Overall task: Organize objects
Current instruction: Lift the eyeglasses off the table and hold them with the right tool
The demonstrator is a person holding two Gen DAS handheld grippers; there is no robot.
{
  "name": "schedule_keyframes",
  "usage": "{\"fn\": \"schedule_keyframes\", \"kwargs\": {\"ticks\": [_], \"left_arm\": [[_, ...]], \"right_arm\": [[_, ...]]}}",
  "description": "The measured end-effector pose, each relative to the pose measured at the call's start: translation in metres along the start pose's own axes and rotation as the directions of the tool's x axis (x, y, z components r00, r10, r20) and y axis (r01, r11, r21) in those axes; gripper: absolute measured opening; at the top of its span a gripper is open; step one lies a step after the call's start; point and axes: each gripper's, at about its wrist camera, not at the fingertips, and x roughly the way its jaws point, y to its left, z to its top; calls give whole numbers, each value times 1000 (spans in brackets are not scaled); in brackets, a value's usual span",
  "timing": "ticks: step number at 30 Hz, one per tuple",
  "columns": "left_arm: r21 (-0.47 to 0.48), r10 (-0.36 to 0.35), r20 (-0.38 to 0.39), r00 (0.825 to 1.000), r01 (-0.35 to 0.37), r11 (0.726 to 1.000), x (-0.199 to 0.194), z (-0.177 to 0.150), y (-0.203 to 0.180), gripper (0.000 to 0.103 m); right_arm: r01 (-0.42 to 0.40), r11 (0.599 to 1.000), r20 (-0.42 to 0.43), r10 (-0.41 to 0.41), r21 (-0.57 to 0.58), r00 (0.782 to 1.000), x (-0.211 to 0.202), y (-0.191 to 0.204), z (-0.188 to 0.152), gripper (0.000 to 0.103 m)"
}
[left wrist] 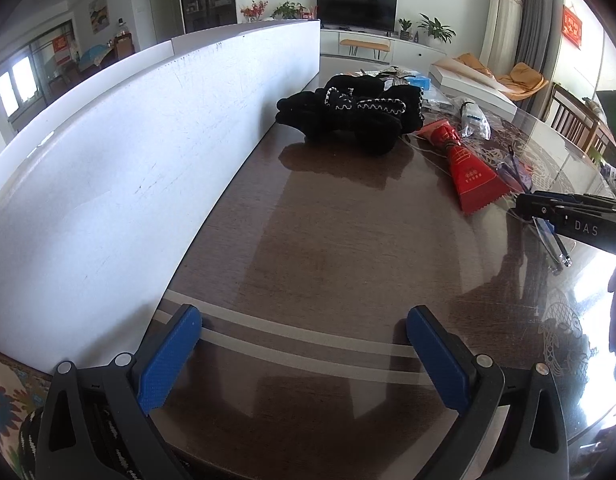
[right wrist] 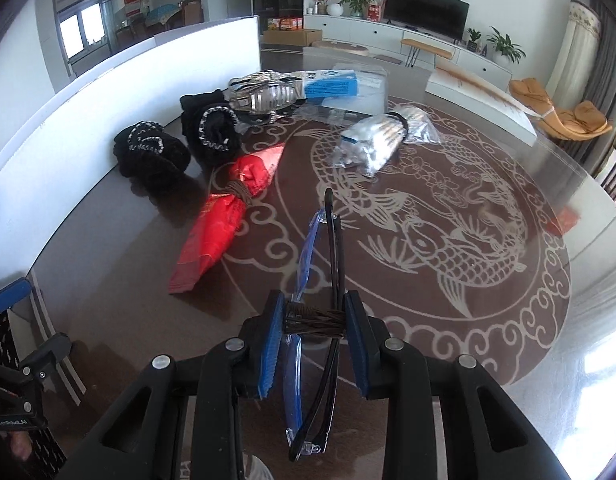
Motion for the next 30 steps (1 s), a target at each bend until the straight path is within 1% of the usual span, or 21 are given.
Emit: {"fn": "schedule_keyframes", "kwargs": {"ticks": [3,6,9,11,13,14,16,17,19,21,24,30], "left_arm": [[0,0,-1,1000,0,1000,0,0,0,103],[-2,2,0,1000,-2,1000,0,0,0,103],[-3,3,1,1000,-3,1000,0,-1,-1,103],[-3,3,1,1000,-3,1000,0,-1,-1,103],[-3,3,2,1000,-3,1000,0,-1,-1,103],[-3,3,1,1000,-3,1000,0,-1,-1,103],[-4,3,2,1000,-3,1000,0,-1,-1,103],[-4,3,1,1000,-3,1000,0,-1,-1,103],[-3,3,1,1000,-3,1000,0,-1,-1,103],[-4,3,1,1000,-3,1000,0,-1,-1,103],[-4,4,1,1000,-4,1000,0,-1,-1,103],[-6,5,1,1000,-5,1000,-1,-1,-1,103]], "right_arm": [[49,996,0,-49,68,999,-8,-31,-12,31],[50,993,5,-51,109,999,-16,-53,-23,31],[51,992,17,-54,117,998,-20,-62,-30,33],[63,992,24,-66,107,998,-21,-62,-32,38],[65,992,32,-69,112,997,-20,-64,-32,48],[62,991,35,-67,122,997,-19,-65,-32,51],[59,990,46,-66,128,997,-19,-66,-34,60],[59,991,53,-66,122,996,-18,-64,-35,62],[60,992,59,-67,114,996,-18,-62,-36,70],[63,991,55,-70,117,996,-17,-62,-35,73],[58,991,48,-64,119,997,-16,-62,-35,81],[60,992,42,-65,110,997,-14,-60,-34,87]]}}
